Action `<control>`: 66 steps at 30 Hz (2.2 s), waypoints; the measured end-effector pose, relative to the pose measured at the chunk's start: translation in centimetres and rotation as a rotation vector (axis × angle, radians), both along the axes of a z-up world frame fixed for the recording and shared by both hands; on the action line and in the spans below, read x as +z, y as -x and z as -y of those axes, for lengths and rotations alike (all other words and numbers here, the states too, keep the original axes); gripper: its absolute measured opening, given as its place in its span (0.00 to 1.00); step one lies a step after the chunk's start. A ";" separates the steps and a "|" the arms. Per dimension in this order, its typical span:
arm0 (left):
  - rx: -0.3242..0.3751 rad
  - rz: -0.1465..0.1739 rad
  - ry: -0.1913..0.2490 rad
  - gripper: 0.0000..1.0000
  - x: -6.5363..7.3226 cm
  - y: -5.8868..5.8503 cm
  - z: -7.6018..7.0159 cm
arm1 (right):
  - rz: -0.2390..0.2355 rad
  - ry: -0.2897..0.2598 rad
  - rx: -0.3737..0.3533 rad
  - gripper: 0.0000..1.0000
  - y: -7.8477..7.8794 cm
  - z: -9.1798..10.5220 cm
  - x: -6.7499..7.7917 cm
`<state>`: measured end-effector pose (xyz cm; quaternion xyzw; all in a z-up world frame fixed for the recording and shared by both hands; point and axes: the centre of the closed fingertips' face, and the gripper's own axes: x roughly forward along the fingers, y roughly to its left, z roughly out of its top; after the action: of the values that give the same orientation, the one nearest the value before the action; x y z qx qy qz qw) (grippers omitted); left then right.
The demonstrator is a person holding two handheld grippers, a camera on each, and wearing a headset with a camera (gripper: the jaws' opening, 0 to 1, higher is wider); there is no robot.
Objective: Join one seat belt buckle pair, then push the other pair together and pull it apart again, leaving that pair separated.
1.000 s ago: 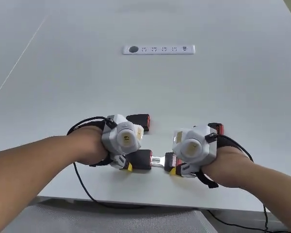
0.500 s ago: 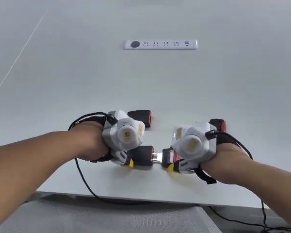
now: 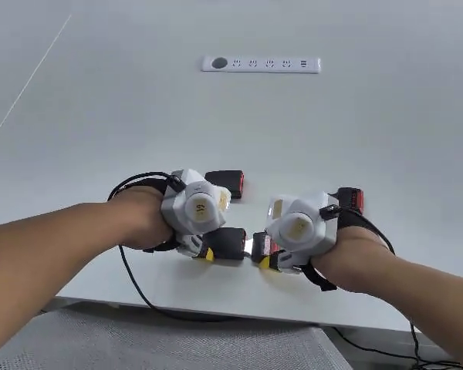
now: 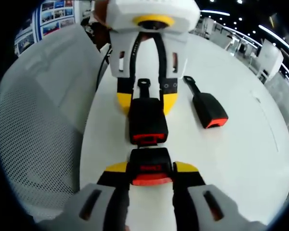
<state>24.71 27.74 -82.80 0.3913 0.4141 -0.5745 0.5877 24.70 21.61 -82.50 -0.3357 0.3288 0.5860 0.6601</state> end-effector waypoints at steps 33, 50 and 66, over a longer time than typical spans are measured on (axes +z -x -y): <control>0.025 0.012 0.072 0.32 0.0 -0.2 -0.1 | -0.019 -0.023 0.034 0.33 0.1 -0.1 0.0; 0.049 0.017 0.041 0.34 0.1 -0.1 -0.2 | 0.004 -0.026 0.025 0.34 0.2 0.1 0.0; 0.055 0.008 0.054 0.33 0.1 -0.1 -0.4 | -0.009 -0.043 0.030 0.34 0.2 0.2 0.0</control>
<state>24.80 28.14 -82.70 0.3659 0.4066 -0.5675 0.6154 24.53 21.43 -82.45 -0.3236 0.3140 0.6043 0.6569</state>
